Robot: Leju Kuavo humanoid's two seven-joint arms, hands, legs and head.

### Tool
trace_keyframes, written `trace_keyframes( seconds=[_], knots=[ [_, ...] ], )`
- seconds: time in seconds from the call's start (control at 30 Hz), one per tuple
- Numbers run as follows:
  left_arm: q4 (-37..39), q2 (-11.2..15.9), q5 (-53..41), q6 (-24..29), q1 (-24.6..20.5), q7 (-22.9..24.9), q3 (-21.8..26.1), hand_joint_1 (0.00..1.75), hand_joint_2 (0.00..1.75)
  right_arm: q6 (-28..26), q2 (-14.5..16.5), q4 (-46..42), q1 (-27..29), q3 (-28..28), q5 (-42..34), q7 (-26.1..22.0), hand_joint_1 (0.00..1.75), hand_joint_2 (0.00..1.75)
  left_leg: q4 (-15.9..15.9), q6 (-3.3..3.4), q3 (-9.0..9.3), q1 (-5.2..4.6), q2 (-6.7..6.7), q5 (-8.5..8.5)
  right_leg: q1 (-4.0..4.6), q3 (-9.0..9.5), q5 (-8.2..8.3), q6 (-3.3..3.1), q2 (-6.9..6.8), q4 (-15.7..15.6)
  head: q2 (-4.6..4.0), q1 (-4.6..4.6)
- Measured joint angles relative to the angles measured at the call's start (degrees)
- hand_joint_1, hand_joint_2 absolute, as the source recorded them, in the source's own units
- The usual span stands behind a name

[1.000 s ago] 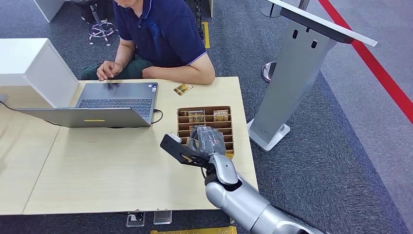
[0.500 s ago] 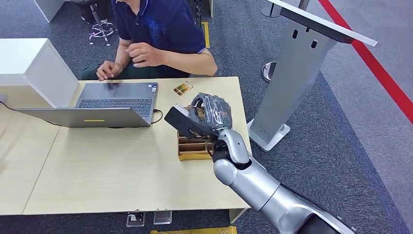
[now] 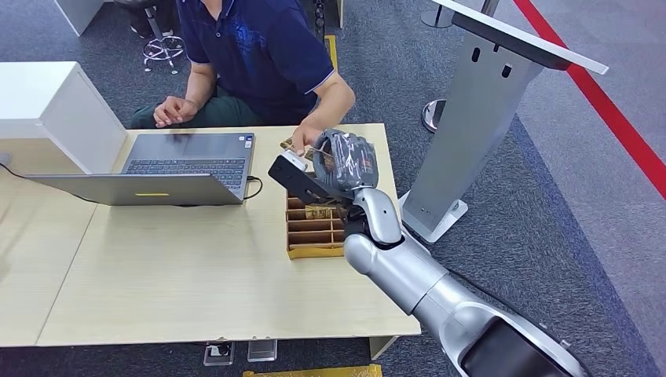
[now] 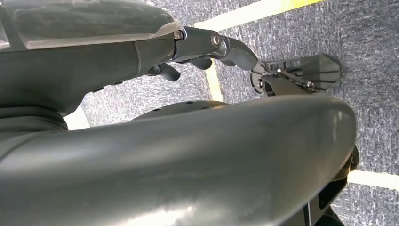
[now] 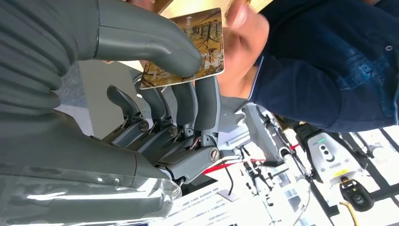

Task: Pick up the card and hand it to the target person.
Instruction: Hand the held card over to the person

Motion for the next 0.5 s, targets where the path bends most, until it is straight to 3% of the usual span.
trace_keyframes(
  seconds=[0.03,0.17,0.5],
  knots=[
    [0.0,0.0,0.0,0.0,0.0,0.0,0.0,0.0,0.0,-0.4,0.2,0.6,-0.2,0.0,0.3,0.0,1.52,1.75,0.0,0.0,0.0,0.0,0.0,0.0,0.0,0.0,0.0,0.0,0.0,0.0,0.0,0.0],
    [0.0,0.0,0.0,0.2,-0.1,0.0,-0.2,0.0,0.0,-1.2,0.7,2.0,-0.5,0.0,0.9,0.4,0.0,1.75,0.0,0.0,0.0,0.0,0.0,0.0,0.0,0.0,0.0,0.0,0.0,0.0,0.0,0.02],
    [0.0,-0.1,-0.8,0.2,-0.6,0.1,-0.9,0.0,0.0,-1.7,1.1,3.9,-0.9,0.0,1.0,0.2,0.0,1.75,0.0,0.0,0.01,0.0,0.0,0.0,0.0,0.0,0.0,0.0,0.0,0.0,0.0,0.02]
  ],
)
